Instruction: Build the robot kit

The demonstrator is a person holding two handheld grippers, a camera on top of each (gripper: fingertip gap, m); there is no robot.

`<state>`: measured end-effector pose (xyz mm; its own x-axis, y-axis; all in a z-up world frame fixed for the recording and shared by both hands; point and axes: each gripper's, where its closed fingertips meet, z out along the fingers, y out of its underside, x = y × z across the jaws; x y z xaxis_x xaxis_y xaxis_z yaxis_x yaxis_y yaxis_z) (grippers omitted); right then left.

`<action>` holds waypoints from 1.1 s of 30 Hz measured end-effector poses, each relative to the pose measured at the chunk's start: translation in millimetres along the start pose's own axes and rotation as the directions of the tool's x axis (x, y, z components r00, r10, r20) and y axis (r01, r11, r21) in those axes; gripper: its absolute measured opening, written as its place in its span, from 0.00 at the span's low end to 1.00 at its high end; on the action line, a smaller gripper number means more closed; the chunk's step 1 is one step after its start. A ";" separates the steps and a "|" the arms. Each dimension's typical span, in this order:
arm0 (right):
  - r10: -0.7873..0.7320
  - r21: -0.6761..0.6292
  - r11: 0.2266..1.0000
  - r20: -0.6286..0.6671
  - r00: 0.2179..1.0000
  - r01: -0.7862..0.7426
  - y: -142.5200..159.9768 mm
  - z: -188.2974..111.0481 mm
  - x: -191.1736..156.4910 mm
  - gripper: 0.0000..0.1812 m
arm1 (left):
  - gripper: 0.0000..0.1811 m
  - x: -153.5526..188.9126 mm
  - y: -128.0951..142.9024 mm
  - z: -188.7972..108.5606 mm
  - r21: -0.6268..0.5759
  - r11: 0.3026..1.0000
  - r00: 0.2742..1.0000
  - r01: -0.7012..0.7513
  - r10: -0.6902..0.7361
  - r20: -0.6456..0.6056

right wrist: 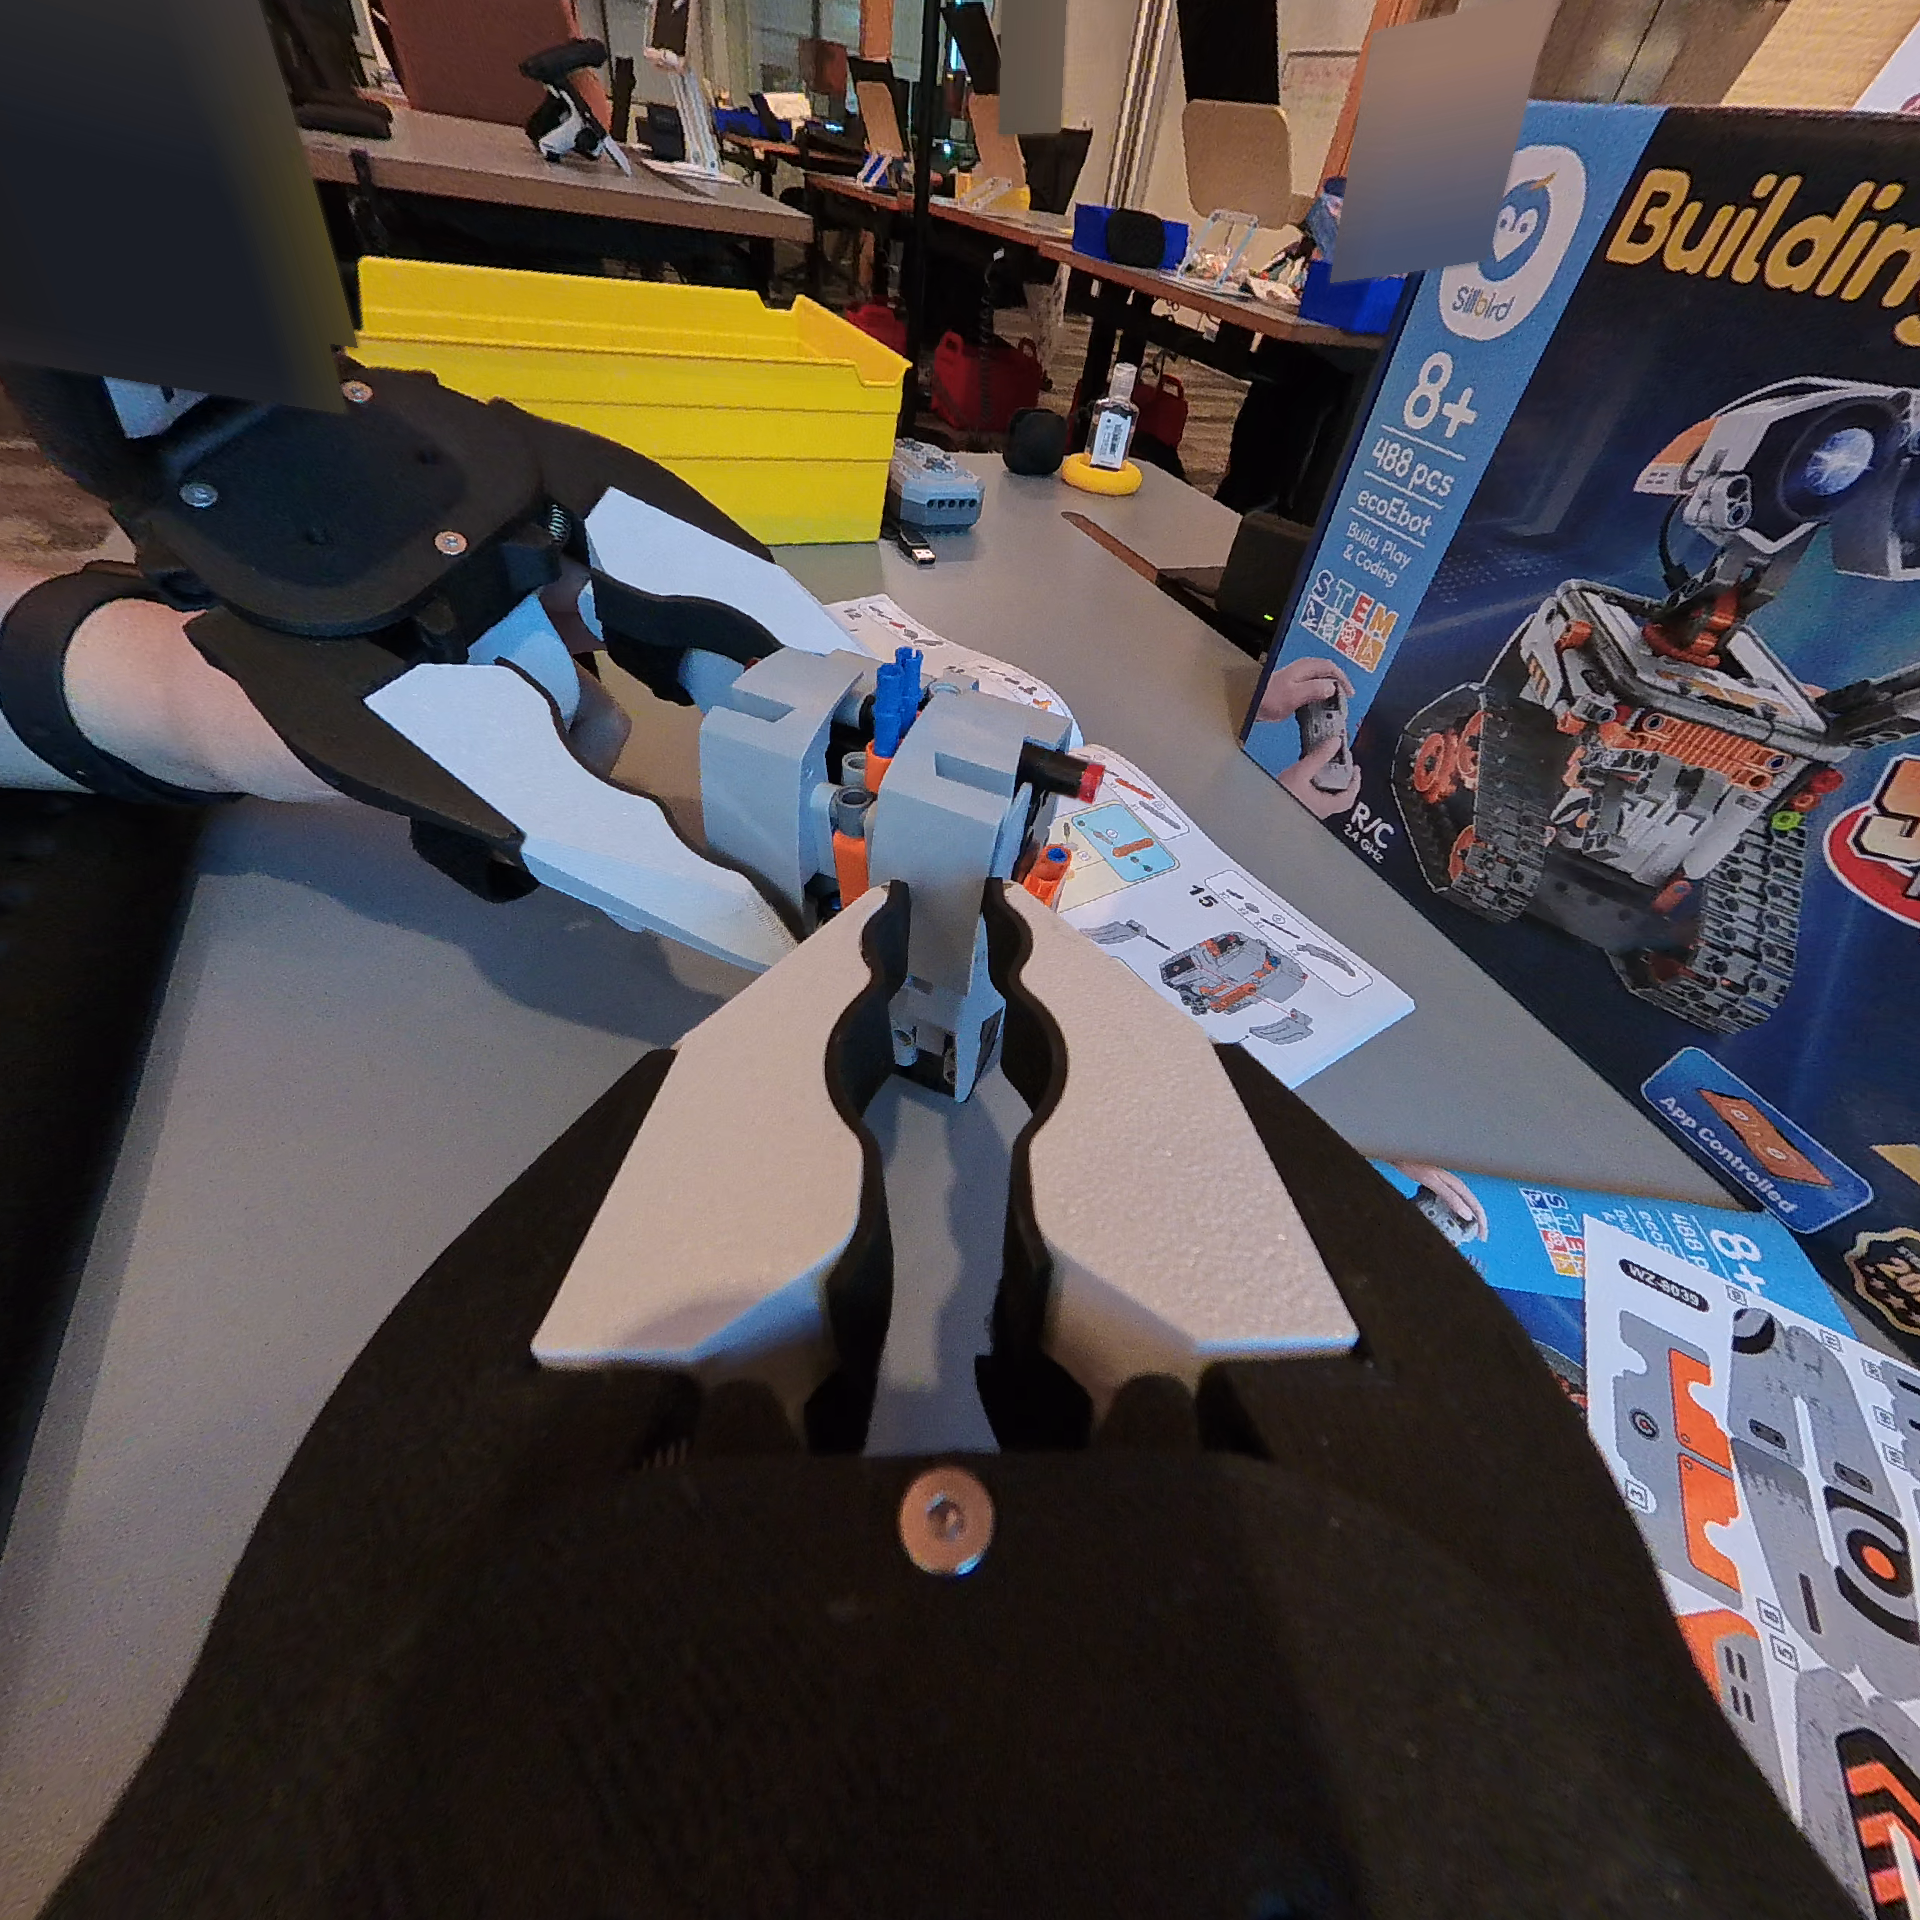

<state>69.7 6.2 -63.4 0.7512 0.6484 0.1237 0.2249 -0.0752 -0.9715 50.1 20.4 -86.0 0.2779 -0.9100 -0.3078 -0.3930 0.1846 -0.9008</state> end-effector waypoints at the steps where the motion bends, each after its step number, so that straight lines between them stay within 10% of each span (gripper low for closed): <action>1: 0.000 0.003 1.000 0.001 1.000 0.000 0.0 0.0 0.3 0.08 | 0.36 -0.4 0.3 0.2 -0.008 1.000 1.000 -0.001 0.001 0.007; 33: 0.097 0.063 0.993 0.042 0.994 -0.100 -5.3 -2.1 1.6 0.07 | 0.32 -3.3 2.8 -2.6 -0.030 0.999 1.000 0.030 -0.030 0.010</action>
<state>71.0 6.0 -57.6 0.7429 0.6691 0.0200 0.1091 -0.0916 -0.9898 45.7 23.0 -86.6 0.2980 -0.9114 -0.2839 -0.4109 0.1459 -0.8999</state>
